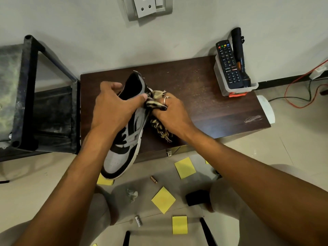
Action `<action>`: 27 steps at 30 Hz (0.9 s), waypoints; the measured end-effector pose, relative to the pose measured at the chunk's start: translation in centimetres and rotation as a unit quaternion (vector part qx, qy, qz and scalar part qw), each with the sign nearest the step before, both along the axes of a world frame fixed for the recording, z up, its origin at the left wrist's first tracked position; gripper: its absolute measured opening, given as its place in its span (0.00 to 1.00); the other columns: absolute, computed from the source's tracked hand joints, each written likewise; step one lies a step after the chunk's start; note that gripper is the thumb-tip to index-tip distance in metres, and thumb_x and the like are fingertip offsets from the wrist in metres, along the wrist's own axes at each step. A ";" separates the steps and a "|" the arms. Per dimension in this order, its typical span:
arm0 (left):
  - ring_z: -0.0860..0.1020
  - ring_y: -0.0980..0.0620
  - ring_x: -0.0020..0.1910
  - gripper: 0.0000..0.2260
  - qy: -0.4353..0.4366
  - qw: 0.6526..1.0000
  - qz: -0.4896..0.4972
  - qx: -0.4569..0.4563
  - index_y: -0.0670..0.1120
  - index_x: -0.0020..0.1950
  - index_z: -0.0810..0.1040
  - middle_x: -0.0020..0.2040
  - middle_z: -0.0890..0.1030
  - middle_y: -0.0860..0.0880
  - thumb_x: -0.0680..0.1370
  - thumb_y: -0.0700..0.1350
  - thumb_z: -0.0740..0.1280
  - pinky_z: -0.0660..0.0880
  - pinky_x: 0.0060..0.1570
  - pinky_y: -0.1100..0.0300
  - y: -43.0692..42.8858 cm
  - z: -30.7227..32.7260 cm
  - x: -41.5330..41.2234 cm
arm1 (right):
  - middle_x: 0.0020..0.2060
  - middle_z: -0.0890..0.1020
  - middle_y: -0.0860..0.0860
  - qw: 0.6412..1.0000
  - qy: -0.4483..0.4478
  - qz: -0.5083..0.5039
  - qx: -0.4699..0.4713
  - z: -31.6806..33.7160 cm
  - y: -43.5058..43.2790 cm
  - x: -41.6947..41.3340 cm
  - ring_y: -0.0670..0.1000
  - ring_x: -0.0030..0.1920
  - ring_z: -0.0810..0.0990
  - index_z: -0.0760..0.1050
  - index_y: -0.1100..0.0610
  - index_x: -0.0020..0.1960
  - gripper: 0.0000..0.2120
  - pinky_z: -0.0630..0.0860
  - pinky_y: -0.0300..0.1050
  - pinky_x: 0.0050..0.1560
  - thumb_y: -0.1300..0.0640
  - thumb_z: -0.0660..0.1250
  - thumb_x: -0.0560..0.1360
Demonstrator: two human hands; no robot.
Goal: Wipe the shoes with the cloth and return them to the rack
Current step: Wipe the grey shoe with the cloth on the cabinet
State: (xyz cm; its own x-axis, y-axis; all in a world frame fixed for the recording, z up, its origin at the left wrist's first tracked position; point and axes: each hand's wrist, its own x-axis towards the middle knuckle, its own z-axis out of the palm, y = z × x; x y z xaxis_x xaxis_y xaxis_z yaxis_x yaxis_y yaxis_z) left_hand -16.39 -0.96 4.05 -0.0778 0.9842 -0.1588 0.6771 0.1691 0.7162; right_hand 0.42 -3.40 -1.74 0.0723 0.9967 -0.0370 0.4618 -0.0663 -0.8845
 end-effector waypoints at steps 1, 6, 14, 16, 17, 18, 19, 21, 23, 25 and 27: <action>0.75 0.51 0.63 0.39 0.019 1.000 -0.007 0.005 0.49 0.73 0.67 0.68 0.76 0.50 0.70 0.65 0.76 0.72 0.56 0.57 0.0 -0.1 0.2 | 0.56 0.79 0.46 1.000 -0.002 0.014 -0.002 -0.2 -0.2 -0.1 0.45 0.55 0.79 0.85 0.56 0.57 0.12 0.76 0.34 0.56 0.62 0.72 0.74; 0.76 0.49 0.68 0.33 0.043 0.998 -0.033 0.036 0.55 0.75 0.72 0.68 0.79 0.50 0.73 0.65 0.71 0.74 0.66 0.51 0.1 -1.4 -0.3 | 0.50 0.81 0.43 0.998 -0.010 0.056 -0.013 -0.1 -0.1 0.3 0.42 0.50 0.81 0.86 0.53 0.49 0.08 0.78 0.40 0.53 0.62 0.73 0.72; 0.76 0.53 0.69 0.24 0.019 0.998 -0.020 0.054 0.54 0.74 0.74 0.67 0.80 0.53 0.79 0.56 0.70 0.70 0.65 0.62 -0.3 -1.5 -0.1 | 0.50 0.82 0.50 0.996 0.050 -0.076 -0.009 0.2 1.2 -0.5 0.48 0.48 0.82 0.84 0.57 0.53 0.08 0.80 0.44 0.49 0.60 0.69 0.76; 0.76 0.53 0.69 0.24 0.017 0.998 -0.018 0.051 0.54 0.75 0.73 0.68 0.80 0.53 0.80 0.55 0.70 0.70 0.65 0.61 -0.3 -1.5 -0.1 | 0.54 0.80 0.50 0.996 0.059 -0.064 -0.013 -0.2 0.9 -1.4 0.47 0.52 0.81 0.83 0.59 0.57 0.10 0.80 0.45 0.54 0.61 0.68 0.77; 0.76 0.52 0.69 0.24 0.017 0.998 -0.019 0.048 0.54 0.76 0.72 0.68 0.80 0.52 0.80 0.56 0.69 0.71 0.66 0.60 -0.2 -1.6 -0.2 | 0.54 0.80 0.50 0.996 0.071 -0.060 -0.005 -0.2 0.7 -1.8 0.47 0.53 0.81 0.83 0.59 0.57 0.11 0.80 0.46 0.55 0.62 0.68 0.77; 0.77 0.50 0.68 0.25 0.022 0.998 -0.020 0.047 0.55 0.76 0.72 0.67 0.80 0.52 0.80 0.56 0.69 0.73 0.66 0.57 -0.1 -1.5 -0.3 | 0.54 0.80 0.49 0.995 0.080 -0.058 0.008 -0.2 0.4 -2.1 0.47 0.52 0.81 0.83 0.58 0.57 0.10 0.80 0.47 0.55 0.63 0.68 0.77; 0.78 0.49 0.67 0.25 0.028 0.998 -0.021 0.046 0.56 0.76 0.72 0.67 0.81 0.51 0.80 0.57 0.68 0.75 0.66 0.52 0.0 -1.5 -0.3 | 0.53 0.80 0.49 0.995 0.085 -0.051 0.021 -0.2 0.2 -2.3 0.46 0.52 0.81 0.83 0.58 0.57 0.10 0.80 0.46 0.54 0.63 0.68 0.77; 0.79 0.46 0.64 0.24 0.034 0.998 -0.022 0.047 0.57 0.76 0.72 0.65 0.82 0.50 0.80 0.56 0.67 0.77 0.64 0.48 0.1 -1.6 -0.5 | 0.53 0.79 0.49 0.994 0.094 -0.035 0.041 -0.1 0.0 -2.6 0.46 0.51 0.81 0.83 0.58 0.58 0.11 0.80 0.42 0.53 0.64 0.68 0.78; 0.79 0.45 0.65 0.24 0.039 0.998 -0.023 0.050 0.57 0.76 0.72 0.66 0.82 0.49 0.80 0.56 0.67 0.77 0.64 0.48 0.1 -1.8 -0.3 | 0.55 0.79 0.49 0.993 0.099 -0.038 0.054 -0.3 -0.1 -2.6 0.44 0.55 0.80 0.82 0.58 0.63 0.15 0.78 0.37 0.57 0.65 0.68 0.78; 0.77 0.46 0.68 0.25 0.040 0.998 -0.022 0.046 0.55 0.76 0.71 0.68 0.80 0.49 0.80 0.57 0.68 0.75 0.66 0.49 0.0 -1.9 -0.2 | 0.58 0.79 0.50 0.994 0.073 -0.057 0.057 -0.8 -0.2 -2.5 0.45 0.59 0.79 0.81 0.57 0.66 0.17 0.76 0.37 0.62 0.65 0.68 0.78; 0.75 0.47 0.70 0.27 0.035 0.998 -0.022 0.042 0.54 0.77 0.71 0.70 0.79 0.50 0.79 0.58 0.69 0.73 0.69 0.49 -0.1 -2.0 -0.2 | 0.58 0.79 0.51 0.996 0.031 -0.074 0.034 -1.0 -0.2 -2.3 0.47 0.59 0.79 0.81 0.56 0.65 0.16 0.76 0.37 0.61 0.63 0.69 0.78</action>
